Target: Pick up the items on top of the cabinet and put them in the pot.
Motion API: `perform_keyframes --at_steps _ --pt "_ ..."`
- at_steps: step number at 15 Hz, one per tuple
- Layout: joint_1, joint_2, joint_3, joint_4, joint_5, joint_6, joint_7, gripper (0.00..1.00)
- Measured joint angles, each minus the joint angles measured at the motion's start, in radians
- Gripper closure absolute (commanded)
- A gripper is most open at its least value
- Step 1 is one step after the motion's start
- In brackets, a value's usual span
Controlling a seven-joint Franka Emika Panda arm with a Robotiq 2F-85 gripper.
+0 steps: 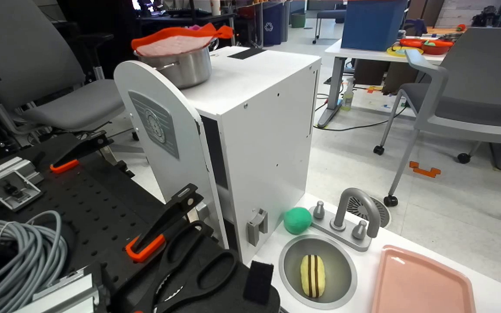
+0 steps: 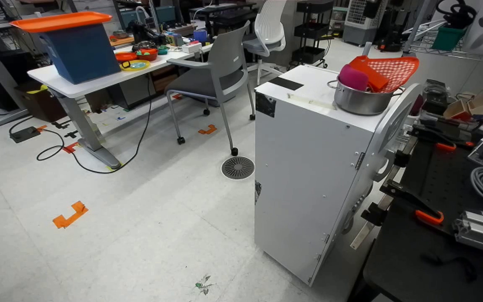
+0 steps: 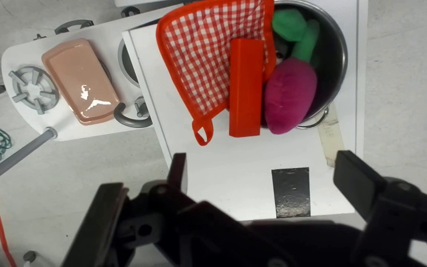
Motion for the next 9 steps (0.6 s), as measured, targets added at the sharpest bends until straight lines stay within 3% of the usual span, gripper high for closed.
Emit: perform_keyframes --at_steps 5,9 --pt "0.000 -0.079 0.016 -0.054 0.012 -0.006 -0.001 0.00" --pt "0.000 -0.152 0.019 -0.099 0.107 -0.014 -0.086 0.00"
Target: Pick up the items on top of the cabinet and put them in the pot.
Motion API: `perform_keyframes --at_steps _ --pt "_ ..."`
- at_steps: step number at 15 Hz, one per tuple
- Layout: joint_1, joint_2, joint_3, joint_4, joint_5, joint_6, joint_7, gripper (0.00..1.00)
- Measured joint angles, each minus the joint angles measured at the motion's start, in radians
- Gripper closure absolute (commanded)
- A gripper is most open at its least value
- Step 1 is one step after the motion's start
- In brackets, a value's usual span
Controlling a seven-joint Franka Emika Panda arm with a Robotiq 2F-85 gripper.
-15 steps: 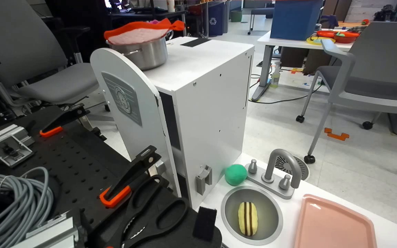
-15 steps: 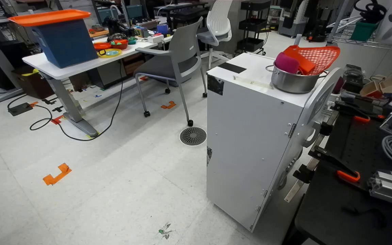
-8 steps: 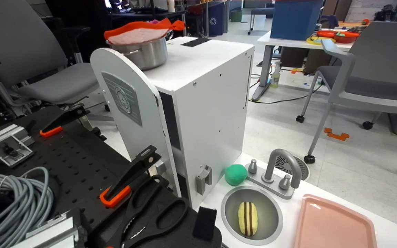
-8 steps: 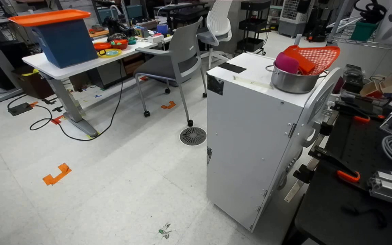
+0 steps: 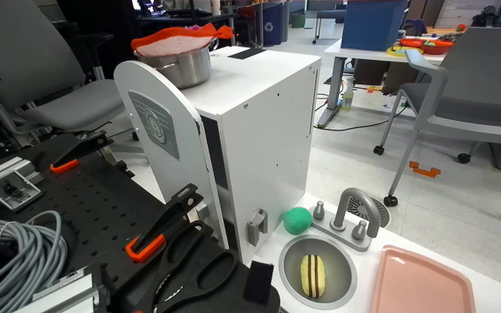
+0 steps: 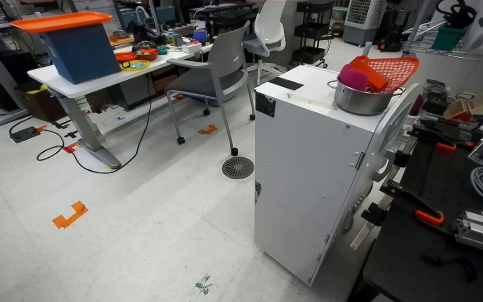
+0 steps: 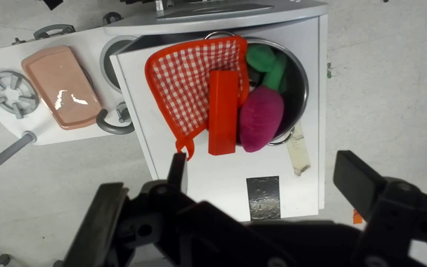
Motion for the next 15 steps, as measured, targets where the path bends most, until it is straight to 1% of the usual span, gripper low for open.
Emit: perform_keyframes --at_steps 3,6,15 --pt "0.000 -0.058 -0.005 -0.025 0.046 -0.012 -0.058 0.00" --pt "-0.004 -0.089 -0.015 -0.027 0.050 -0.046 -0.077 0.00" --pt "-0.018 -0.095 -0.027 -0.029 0.050 -0.052 -0.099 0.00"
